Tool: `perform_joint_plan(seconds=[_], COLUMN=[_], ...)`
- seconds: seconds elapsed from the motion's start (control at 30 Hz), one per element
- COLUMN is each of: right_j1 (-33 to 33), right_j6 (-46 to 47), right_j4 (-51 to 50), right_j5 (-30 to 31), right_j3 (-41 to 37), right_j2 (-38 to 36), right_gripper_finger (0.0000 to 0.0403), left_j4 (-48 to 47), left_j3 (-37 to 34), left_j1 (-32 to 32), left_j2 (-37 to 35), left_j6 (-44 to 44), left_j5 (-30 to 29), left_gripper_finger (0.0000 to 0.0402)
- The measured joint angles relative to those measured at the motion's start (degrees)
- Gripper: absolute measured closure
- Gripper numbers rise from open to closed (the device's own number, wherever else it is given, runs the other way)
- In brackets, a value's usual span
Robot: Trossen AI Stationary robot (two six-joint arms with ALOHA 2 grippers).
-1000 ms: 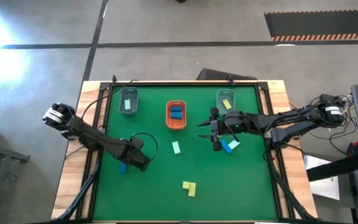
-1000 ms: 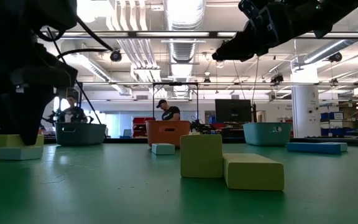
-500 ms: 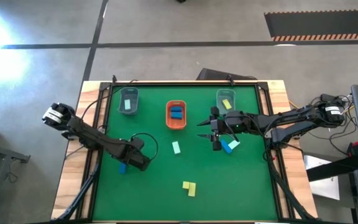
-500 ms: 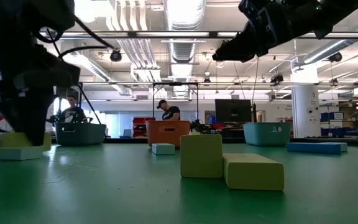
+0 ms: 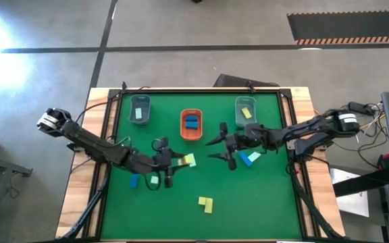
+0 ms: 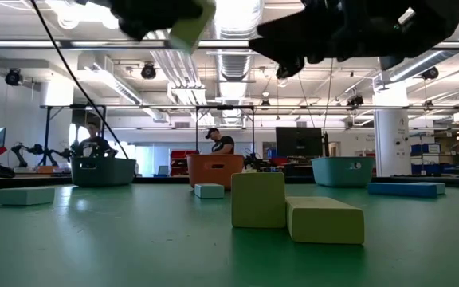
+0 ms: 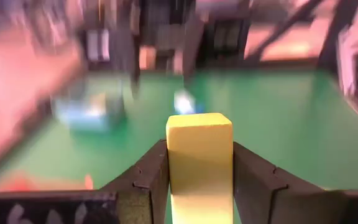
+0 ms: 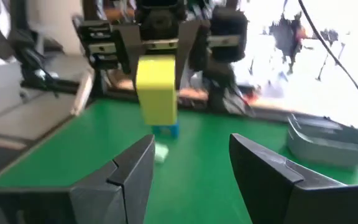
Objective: Sort & place blocks by color
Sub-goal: Put the yellow wooden block into the green bin
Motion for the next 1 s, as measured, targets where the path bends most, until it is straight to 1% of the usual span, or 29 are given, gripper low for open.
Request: perform_joint_plan(seconds=[0.07,0.17,0.37,0.47,0.63,0.77,0.87,1.0], right_j1=[0.63,1.33,1.49,1.47,1.40,1.40,1.40,1.40], right_j6=[0.00,0.02,1.24,1.22,3.00,2.63,2.09,1.86], right_j4=[3.94,7.51,8.67,7.64,6.02,1.77,0.94,0.82], right_j5=[-0.07,-0.01,0.44,0.59,1.46,1.46,1.46,1.46], right_j3=[0.01,0.56,3.33,4.98,7.71,9.27,9.95,10.29], right_j2=[2.17,4.05,5.91,6.40,7.13,6.81,6.72,6.72], right_gripper_finger=[0.0207,0.0207,0.0198,0.0183,0.0148,0.0127,0.0120,0.0123], left_j4=[8.32,14.69,19.34,24.49,28.96,33.07,35.12,35.64], left_j3=[-1.34,-2.92,-3.23,-3.29,-3.14,-3.01,-3.01,-2.83], left_j1=[0.35,1.14,3.09,3.44,3.73,4.76,5.83,6.34], left_j2=[0.00,0.00,0.82,2.13,4.39,6.33,7.17,7.30], left_j6=[7.27,12.35,12.24,12.29,12.80,12.81,12.26,12.22], left_j5=[-0.02,-0.03,0.96,1.78,2.87,2.97,2.97,2.91], left_gripper_finger=[0.0285,0.0285,0.0285,0.0285,0.0285,0.0285,0.0285,0.0285])
